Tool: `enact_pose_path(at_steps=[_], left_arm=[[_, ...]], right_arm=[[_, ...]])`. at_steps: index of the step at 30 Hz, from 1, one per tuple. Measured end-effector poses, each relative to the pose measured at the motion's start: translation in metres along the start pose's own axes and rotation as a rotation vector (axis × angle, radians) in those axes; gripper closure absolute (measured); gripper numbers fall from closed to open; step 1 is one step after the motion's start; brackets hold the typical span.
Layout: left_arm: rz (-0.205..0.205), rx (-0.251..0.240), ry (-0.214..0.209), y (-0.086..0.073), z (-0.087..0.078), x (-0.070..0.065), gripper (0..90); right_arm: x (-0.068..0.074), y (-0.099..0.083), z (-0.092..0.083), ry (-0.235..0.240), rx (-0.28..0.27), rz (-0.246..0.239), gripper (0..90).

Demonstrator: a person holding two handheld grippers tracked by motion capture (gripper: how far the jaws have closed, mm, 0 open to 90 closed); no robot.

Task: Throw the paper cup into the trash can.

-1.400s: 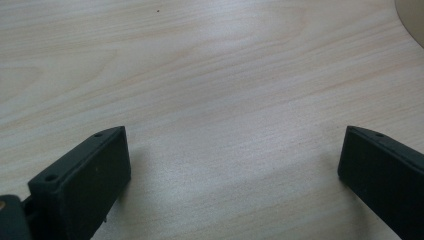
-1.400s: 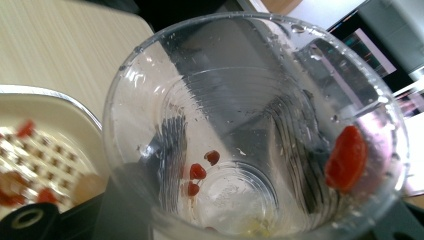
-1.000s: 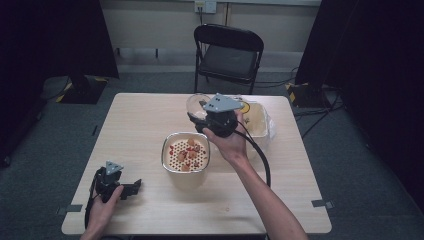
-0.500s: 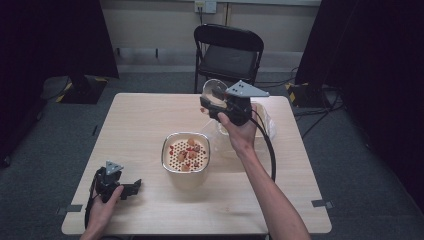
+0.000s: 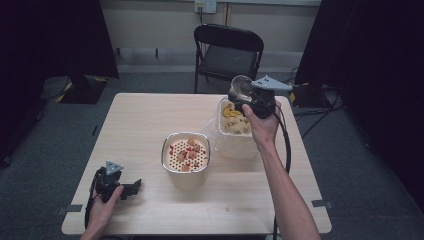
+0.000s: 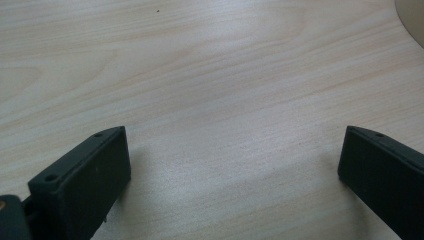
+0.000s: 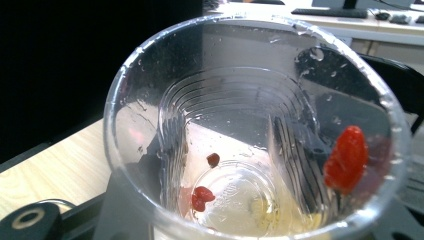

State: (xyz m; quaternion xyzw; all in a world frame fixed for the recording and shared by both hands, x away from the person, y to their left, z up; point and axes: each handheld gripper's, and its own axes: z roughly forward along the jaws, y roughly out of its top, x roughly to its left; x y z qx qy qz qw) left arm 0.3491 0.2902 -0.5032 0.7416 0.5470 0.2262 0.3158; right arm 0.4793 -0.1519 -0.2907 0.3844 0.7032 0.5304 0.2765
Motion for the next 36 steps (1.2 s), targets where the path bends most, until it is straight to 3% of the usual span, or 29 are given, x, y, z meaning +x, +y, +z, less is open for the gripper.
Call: enact_pose_path(at_steps=[3,6,11,14,25,31,36], left_arm=[[0.000,0.000,0.000,0.000,0.000,0.000,0.0],[0.000,0.000,0.000,0.000,0.000,0.000,0.0],[0.000,0.000,0.000,0.000,0.000,0.000,0.0],[0.000,0.000,0.000,0.000,0.000,0.000,0.0],[0.000,0.000,0.000,0.000,0.000,0.000,0.0],[0.002,0.000,0.000,0.000,0.000,0.000,0.0],[0.000,-0.001,0.000,0.000,0.000,0.000,0.0]], right_arm=[[-0.006,-0.001,0.000,-0.011,0.015,0.007,46.6],[-0.014,-0.006,0.002,-0.049,0.058,0.009,39.6],[-0.016,-0.010,0.010,-0.051,0.088,0.017,32.6],[-0.018,-0.011,0.015,-0.056,0.115,0.039,20.1],[-0.013,-0.015,0.012,-0.032,0.113,0.034,18.5],[-0.002,-0.022,0.001,0.009,0.110,0.003,19.8],[0.005,-0.030,-0.013,0.015,0.114,-0.019,17.7]])
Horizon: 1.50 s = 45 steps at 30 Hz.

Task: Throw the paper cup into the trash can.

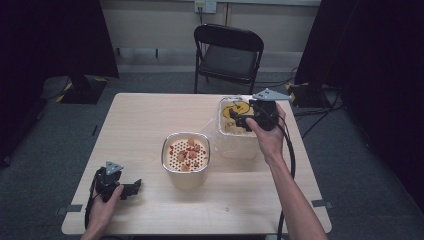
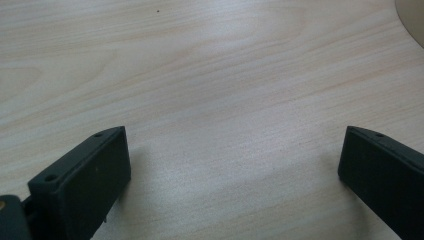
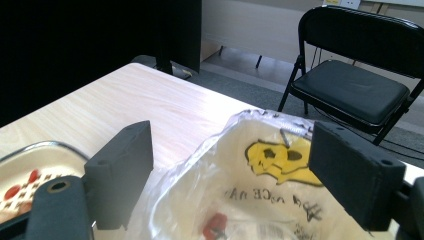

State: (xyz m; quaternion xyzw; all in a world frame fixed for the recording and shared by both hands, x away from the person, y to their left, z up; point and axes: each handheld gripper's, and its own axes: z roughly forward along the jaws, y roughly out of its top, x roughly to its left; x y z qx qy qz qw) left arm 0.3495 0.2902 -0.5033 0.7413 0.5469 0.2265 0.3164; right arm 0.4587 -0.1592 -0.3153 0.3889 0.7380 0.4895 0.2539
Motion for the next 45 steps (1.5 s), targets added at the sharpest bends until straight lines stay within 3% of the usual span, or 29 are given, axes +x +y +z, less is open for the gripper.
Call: enact_pose_path(at_steps=[5,10,20,22,26,34,42,43,45], left_arm=[[0.000,0.000,0.000,0.000,0.000,0.000,0.0],[0.000,0.000,0.000,0.000,0.000,0.000,0.0],[0.004,0.000,-0.001,0.000,0.000,0.000,0.0],[0.005,0.000,-0.001,0.000,0.000,0.000,0.0],[0.005,0.000,-0.001,0.000,0.000,0.000,0.0],[0.005,0.000,-0.002,0.000,0.000,0.000,0.0],[0.005,0.000,-0.002,0.000,0.000,0.000,0.0],[0.005,0.000,-0.002,0.000,0.000,0.000,0.0],[0.005,0.000,-0.002,0.000,0.000,0.000,0.0]], right_arm=[[0.007,-0.010,-0.012,0.008,0.007,-0.014,17.5],[0.011,-0.024,-0.029,0.016,-0.011,0.026,16.4],[0.023,-0.067,-0.069,0.021,0.020,0.029,16.8],[0.024,-0.072,-0.072,0.020,0.022,0.029,16.8],[0.027,-0.098,-0.081,0.031,0.056,0.052,16.3],[0.031,-0.136,-0.076,0.042,0.121,0.068,16.2],[0.028,-0.178,-0.059,0.026,0.232,0.099,15.5],[0.025,-0.189,-0.054,0.018,0.272,0.107,15.5],[0.024,-0.194,-0.052,0.009,0.296,0.101,15.5]])
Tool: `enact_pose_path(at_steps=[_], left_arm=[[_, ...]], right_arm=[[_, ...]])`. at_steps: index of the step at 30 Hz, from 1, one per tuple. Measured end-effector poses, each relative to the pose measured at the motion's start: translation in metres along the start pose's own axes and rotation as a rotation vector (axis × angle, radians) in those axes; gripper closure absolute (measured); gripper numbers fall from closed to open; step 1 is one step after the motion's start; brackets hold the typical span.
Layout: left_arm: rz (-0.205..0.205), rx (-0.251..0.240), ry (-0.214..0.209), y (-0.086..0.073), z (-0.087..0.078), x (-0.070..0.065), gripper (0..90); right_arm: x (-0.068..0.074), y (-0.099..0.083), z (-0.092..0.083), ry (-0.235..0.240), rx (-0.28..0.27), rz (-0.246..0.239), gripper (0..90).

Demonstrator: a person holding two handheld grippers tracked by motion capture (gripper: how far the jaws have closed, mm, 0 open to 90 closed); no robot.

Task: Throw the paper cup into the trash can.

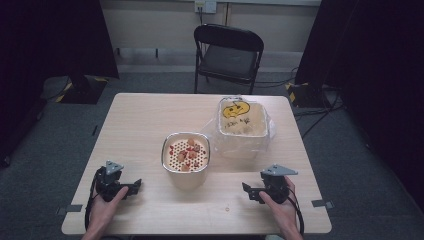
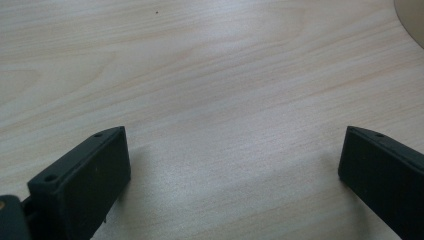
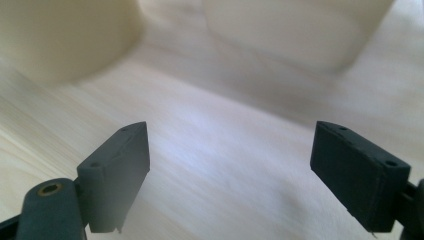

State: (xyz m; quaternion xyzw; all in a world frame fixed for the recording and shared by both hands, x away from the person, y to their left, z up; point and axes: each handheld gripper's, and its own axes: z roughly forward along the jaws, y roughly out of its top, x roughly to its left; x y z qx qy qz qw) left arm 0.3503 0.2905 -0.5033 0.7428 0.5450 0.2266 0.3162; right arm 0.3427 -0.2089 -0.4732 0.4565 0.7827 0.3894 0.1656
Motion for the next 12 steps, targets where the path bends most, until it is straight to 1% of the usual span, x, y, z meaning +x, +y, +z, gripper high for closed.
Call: enact_pose_path(at_steps=[1,2,4,5,6,7,9,10,11,12], left_arm=[[0.000,0.000,0.000,0.000,0.000,0.000,0.0],[0.000,0.000,0.000,0.000,0.000,0.000,0.0],[0.000,0.000,0.000,0.000,0.000,0.000,0.0],[0.000,0.000,0.000,0.000,0.000,0.000,0.0],[0.000,0.000,0.000,0.000,0.000,0.000,0.0],[0.000,0.001,-0.002,0.000,0.000,0.000,0.0],[0.000,0.000,0.000,0.000,0.000,0.000,0.0],[0.000,0.000,0.000,0.000,0.000,0.000,0.0],[0.000,0.000,0.000,0.000,0.000,0.000,0.0],[0.001,0.000,0.000,0.000,0.000,0.000,0.0]], right_arm=[[-0.003,-0.006,0.006,-0.016,0.035,-0.016,15.5],[-0.003,-0.006,0.006,-0.016,0.035,-0.016,15.5],[-0.007,-0.010,0.010,-0.045,0.060,-0.004,15.6],[-0.008,-0.012,0.013,-0.051,0.075,-0.002,15.9],[-0.009,-0.014,0.014,-0.076,0.090,-0.030,15.6],[-0.009,-0.014,0.014,-0.076,0.090,-0.030,15.6],[-0.010,-0.014,0.015,-0.090,0.083,-0.022,15.5],[-0.008,-0.017,0.017,-0.113,0.070,-0.045,12.4],[-0.008,-0.017,0.017,-0.113,0.070,-0.045,12.4],[-0.007,-0.019,0.018,-0.114,0.048,-0.044,11.5]])
